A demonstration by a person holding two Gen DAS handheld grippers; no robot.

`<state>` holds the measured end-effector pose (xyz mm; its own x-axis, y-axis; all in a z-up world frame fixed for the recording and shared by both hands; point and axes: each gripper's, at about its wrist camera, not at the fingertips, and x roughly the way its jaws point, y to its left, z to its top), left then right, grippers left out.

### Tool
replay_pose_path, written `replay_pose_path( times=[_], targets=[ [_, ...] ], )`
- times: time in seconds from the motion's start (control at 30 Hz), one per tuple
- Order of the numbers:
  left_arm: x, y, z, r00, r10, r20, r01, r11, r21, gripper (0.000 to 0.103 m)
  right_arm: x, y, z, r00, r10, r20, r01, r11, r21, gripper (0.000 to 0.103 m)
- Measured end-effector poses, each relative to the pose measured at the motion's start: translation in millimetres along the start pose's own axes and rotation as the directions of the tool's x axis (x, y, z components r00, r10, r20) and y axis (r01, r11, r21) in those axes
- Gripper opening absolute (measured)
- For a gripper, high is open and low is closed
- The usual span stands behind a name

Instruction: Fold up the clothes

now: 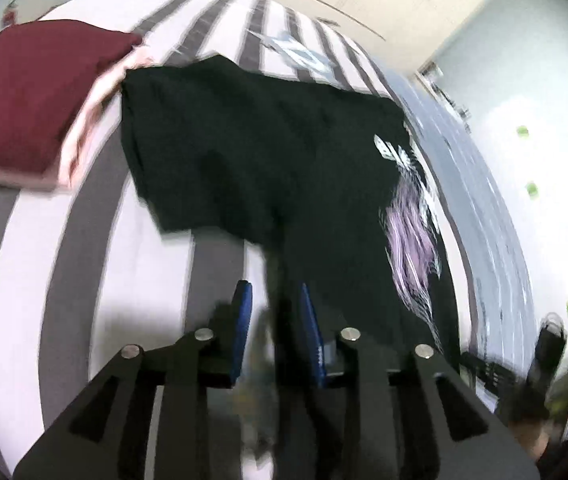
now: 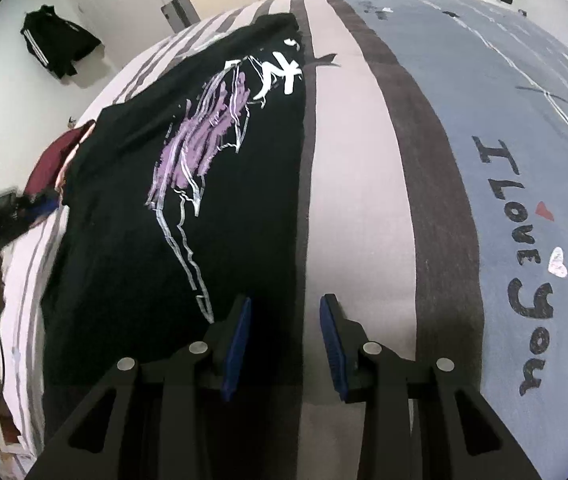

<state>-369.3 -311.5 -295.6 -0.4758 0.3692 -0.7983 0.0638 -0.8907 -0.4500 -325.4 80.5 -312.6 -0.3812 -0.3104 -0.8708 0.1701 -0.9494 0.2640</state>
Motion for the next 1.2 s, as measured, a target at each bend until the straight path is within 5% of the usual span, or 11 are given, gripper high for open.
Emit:
replay_pose_path(
  times=[0.13, 0.27, 0.33, 0.6, 0.77, 0.93, 1.2],
  targets=[
    [0, -24, -43, 0.996, -0.012, -0.085, 0.016, 0.999, 0.046, 0.033, -8, 8, -9, 1.0, 0.0, -0.003, 0.0, 1.0, -0.022, 0.032],
    [13, -33, -68, 0.99, 0.073, -0.124, -0.057, 0.99, 0.127, 0.03, -9, 15, -20, 1.0, -0.016, -0.015, 0.015, 0.999, -0.05, 0.032],
    [11, -35, -70, 0.991, 0.092, -0.097, -0.075, 0.983, 0.17, 0.0, -5, 14, -24, 0.999, -0.019, -0.026, 0.018, 0.999, -0.045, 0.032],
    [-6, 0, -68, 0.985, 0.152, -0.081, -0.141, 0.981, 0.133, 0.0, -1, 4, -33, 0.999, -0.035, -0.033, 0.035, 0.999, -0.012, 0.03],
    [-19, 3, -77, 0.993, 0.069, -0.099, -0.063, 0.996, 0.056, 0.002, -4, -5, -37, 0.999, -0.042, -0.03, 0.042, 0.999, 0.009, 0.03],
    [-29, -28, -109, 0.99, 0.058, -0.128, -0.039, 0.989, 0.143, 0.01, -19, 3, -41, 1.0, -0.014, -0.014, 0.014, 1.0, -0.009, 0.03],
    [-18, -44, -146, 0.983, 0.13, -0.128, -0.099, 0.97, 0.223, 0.006, -35, 30, -65, 0.999, 0.033, -0.021, -0.034, 0.997, -0.068, 0.031]
  ],
)
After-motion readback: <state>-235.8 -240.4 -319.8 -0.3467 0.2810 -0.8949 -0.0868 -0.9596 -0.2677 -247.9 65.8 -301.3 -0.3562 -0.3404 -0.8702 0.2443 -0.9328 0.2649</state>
